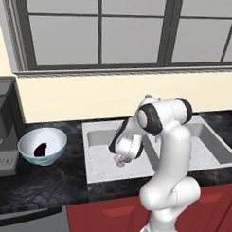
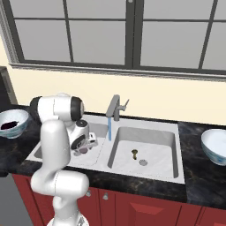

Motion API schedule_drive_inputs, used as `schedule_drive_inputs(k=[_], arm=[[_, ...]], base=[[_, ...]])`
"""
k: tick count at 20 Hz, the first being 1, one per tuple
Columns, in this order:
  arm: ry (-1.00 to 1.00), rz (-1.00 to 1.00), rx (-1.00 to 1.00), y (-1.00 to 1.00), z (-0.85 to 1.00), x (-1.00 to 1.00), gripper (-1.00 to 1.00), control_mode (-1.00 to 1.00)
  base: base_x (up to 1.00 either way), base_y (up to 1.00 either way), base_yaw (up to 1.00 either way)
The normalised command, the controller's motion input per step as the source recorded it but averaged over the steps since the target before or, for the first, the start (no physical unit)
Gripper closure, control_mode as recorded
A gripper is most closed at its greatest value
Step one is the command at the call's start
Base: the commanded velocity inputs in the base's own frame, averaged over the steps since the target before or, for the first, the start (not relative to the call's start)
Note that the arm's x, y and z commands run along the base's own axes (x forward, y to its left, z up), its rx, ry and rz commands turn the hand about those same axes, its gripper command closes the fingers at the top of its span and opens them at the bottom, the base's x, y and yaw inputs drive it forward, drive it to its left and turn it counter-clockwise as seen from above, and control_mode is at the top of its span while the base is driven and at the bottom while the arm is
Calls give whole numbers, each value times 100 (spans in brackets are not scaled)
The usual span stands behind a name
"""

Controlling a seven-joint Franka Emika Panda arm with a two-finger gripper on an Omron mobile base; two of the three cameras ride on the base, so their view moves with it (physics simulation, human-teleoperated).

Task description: Pick the eggplants from the sink and place them in one bowl. Place the mushroom in the other bowl. Then turn off the sink faucet.

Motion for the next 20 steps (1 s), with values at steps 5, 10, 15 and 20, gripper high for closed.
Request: schedule_drive_inputs(k=[5, 10, 15, 20], arm=[[0, 0, -10, 2, -38, 31, 100, -100], [0, 0, -5, 1, -11, 2, 100, -100], [0, 0, 1, 0, 4, -5, 100, -100], [0, 0, 1, 2, 64, -10, 100, -100]], base=[[0, 0, 0], [0, 0, 0], [0, 0, 0], [0, 0, 0]])
